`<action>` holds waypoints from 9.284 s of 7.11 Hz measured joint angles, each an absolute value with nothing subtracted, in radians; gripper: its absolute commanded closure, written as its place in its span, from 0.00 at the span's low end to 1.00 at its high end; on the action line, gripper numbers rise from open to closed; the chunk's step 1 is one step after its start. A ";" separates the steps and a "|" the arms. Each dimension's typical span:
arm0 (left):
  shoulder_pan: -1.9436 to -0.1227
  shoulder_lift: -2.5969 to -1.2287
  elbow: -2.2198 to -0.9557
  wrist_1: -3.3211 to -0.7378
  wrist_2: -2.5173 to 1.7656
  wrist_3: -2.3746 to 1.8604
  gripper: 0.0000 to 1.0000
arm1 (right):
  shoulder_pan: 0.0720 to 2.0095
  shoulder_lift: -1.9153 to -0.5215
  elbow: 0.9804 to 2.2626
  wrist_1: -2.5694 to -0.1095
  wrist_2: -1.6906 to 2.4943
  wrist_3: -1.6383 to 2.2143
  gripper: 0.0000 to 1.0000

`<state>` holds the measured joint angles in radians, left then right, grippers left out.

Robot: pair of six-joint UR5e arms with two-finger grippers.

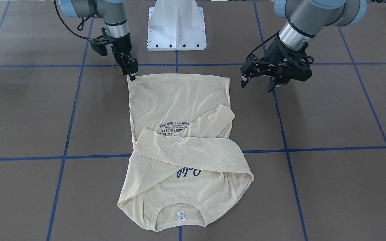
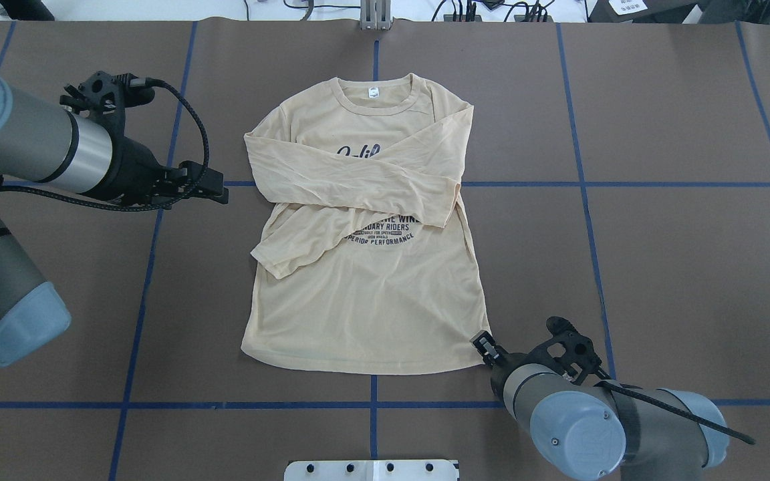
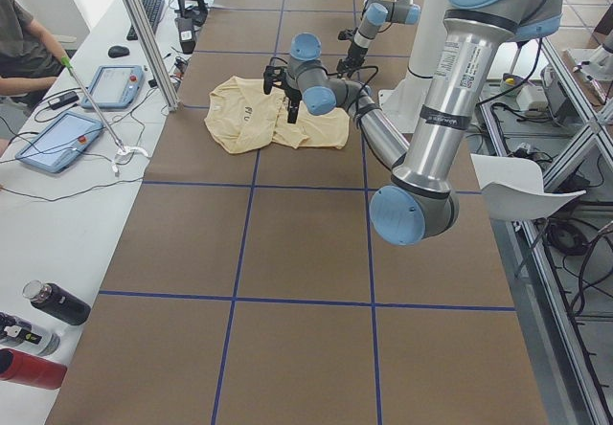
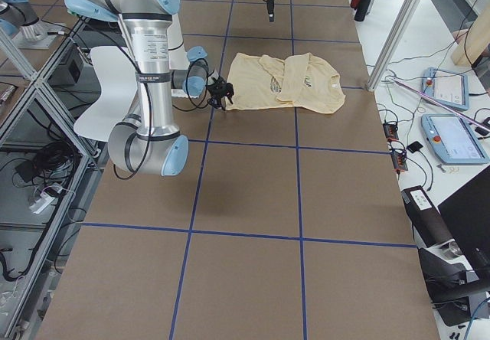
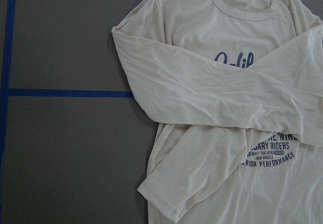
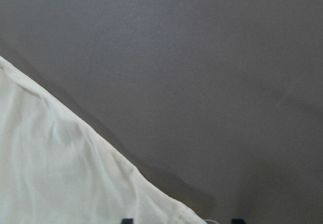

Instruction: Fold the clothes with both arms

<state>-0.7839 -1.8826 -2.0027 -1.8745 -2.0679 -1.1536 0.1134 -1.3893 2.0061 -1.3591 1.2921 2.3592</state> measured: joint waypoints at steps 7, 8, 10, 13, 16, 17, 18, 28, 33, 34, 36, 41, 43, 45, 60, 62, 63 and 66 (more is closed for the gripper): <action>-0.783 -1.883 -2.004 -1.874 -2.069 -1.180 0.02 | 0.118 -1.410 2.043 -1.359 1.303 2.355 1.00; -0.781 -1.884 -2.011 -1.876 -2.066 -1.246 0.01 | 0.120 -1.427 2.071 -1.360 1.319 2.353 1.00; -0.749 -1.870 -2.056 -1.883 -2.026 -1.449 0.01 | 0.111 -1.485 2.136 -1.361 1.358 2.348 1.00; -0.550 -1.803 -2.137 -1.883 -1.867 -1.671 0.08 | 0.072 -1.559 2.207 -1.362 1.383 2.348 1.00; -0.331 -1.771 -2.121 -1.884 -1.687 -1.810 0.21 | 0.063 -1.566 2.217 -1.364 1.384 2.349 1.00; -0.288 -1.775 -2.089 -1.890 -1.666 -1.851 0.29 | 0.063 -1.565 2.217 -1.364 1.383 2.349 1.00; -0.260 -1.778 -2.057 -1.909 -1.648 -1.871 0.35 | 0.064 -1.565 2.218 -1.364 1.383 2.349 1.00; -0.219 -1.815 -1.940 -1.974 -1.642 -1.876 1.00 | 0.067 -1.564 2.218 -1.364 1.381 2.348 1.00; -0.226 -1.736 -2.098 -1.934 -1.676 -1.869 1.00 | 0.060 -1.580 2.257 -1.365 1.403 2.351 1.00; -0.224 -1.721 -2.147 -1.904 -1.694 -1.870 1.00 | 0.050 -1.585 2.285 -1.365 1.441 2.353 1.00; -0.221 -1.712 -2.233 -1.858 -1.751 -1.870 1.00 | 0.029 -1.609 2.351 -1.365 1.522 2.356 1.00; -0.400 -1.759 -2.250 -1.849 -1.857 -1.809 1.00 | 0.386 -1.556 2.342 -1.366 1.871 2.321 1.00; -0.511 -1.840 -2.150 -1.848 -1.861 -1.766 1.00 | 0.545 -1.441 2.224 -1.368 1.987 2.269 1.00; -0.588 -1.874 -2.098 -1.848 -1.863 -1.721 1.00 | 0.648 -1.335 2.110 -1.410 2.020 2.171 1.00; -0.726 -2.111 -1.519 -2.115 -1.814 -1.643 1.00 | 0.819 -0.820 1.296 -1.384 1.922 1.719 1.00; -0.727 -2.134 -1.472 -2.133 -1.800 -1.644 0.69 | 0.817 -0.803 1.260 -1.379 1.899 1.699 0.52; -0.727 -2.147 -1.446 -2.138 -1.796 -1.644 0.55 | 0.816 -0.797 1.251 -1.378 1.894 1.695 0.43; -0.731 -2.153 -1.429 -2.153 -1.795 -1.624 0.50 | 0.815 -0.767 1.238 -1.377 1.891 1.695 0.32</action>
<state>-0.7306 -2.1532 -1.4292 -2.1528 -1.7947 -1.6236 0.8146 -0.7674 1.2376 -1.3771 1.8915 1.6949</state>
